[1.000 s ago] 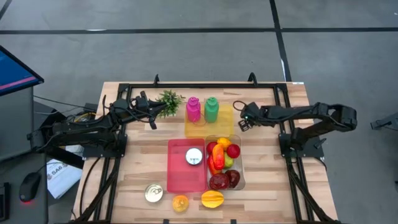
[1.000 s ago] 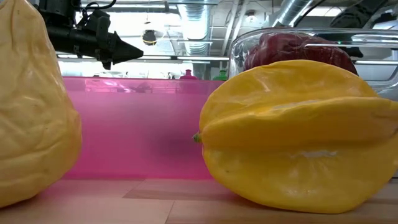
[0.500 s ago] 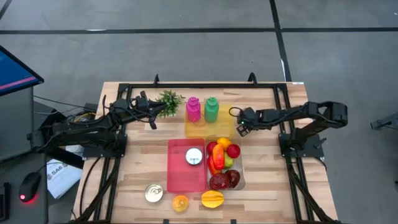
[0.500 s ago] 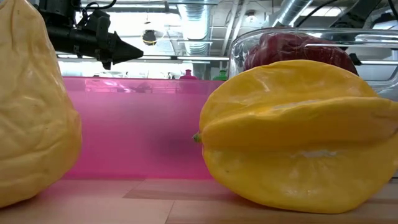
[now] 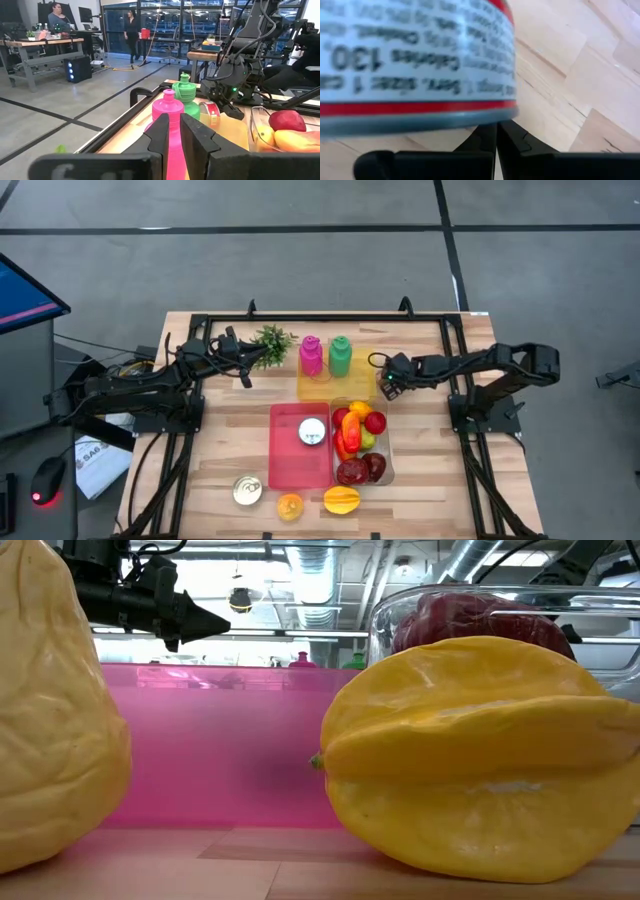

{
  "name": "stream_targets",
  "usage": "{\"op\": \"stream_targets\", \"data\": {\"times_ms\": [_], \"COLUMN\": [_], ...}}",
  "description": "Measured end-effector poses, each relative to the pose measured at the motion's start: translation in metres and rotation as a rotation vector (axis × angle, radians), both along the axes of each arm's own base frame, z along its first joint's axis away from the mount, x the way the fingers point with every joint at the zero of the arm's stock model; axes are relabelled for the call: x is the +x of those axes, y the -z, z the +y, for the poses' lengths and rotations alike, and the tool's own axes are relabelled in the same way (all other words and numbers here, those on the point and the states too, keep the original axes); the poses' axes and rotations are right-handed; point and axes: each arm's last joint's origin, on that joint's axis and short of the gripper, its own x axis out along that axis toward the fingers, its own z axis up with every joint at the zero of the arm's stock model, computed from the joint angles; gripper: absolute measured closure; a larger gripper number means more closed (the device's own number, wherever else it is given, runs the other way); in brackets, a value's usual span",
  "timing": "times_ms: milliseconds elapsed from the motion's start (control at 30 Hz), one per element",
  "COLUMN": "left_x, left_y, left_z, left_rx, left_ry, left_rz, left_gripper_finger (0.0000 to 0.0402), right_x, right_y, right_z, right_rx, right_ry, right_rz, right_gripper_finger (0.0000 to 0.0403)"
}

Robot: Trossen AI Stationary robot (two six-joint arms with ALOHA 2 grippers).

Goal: Pick & Place Food Item
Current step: Put the red tuna can into the red bin

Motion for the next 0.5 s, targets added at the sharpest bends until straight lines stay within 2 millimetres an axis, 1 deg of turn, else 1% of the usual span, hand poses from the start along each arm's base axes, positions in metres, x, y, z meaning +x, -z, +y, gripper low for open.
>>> {"op": "stream_targets", "data": {"times_ms": [367, 500], "left_x": [0.0000, 0.0000], "left_y": [0.0000, 0.0000], "left_z": [0.0000, 0.0000], "left_rx": [0.000, 0.000], "left_ry": [0.000, 0.000], "left_rz": [0.000, 0.000], "left_gripper_finger": [0.0367, 0.0367], "right_x": [0.0008, 0.0042], "right_y": [-0.0011, -0.0096], "right_z": [0.0024, 0.0029], "right_rx": [0.034, 0.070], "right_ry": [-0.071, -0.126], "right_rz": [0.020, 0.067], "right_gripper_finger": [0.0403, 0.0403]}}
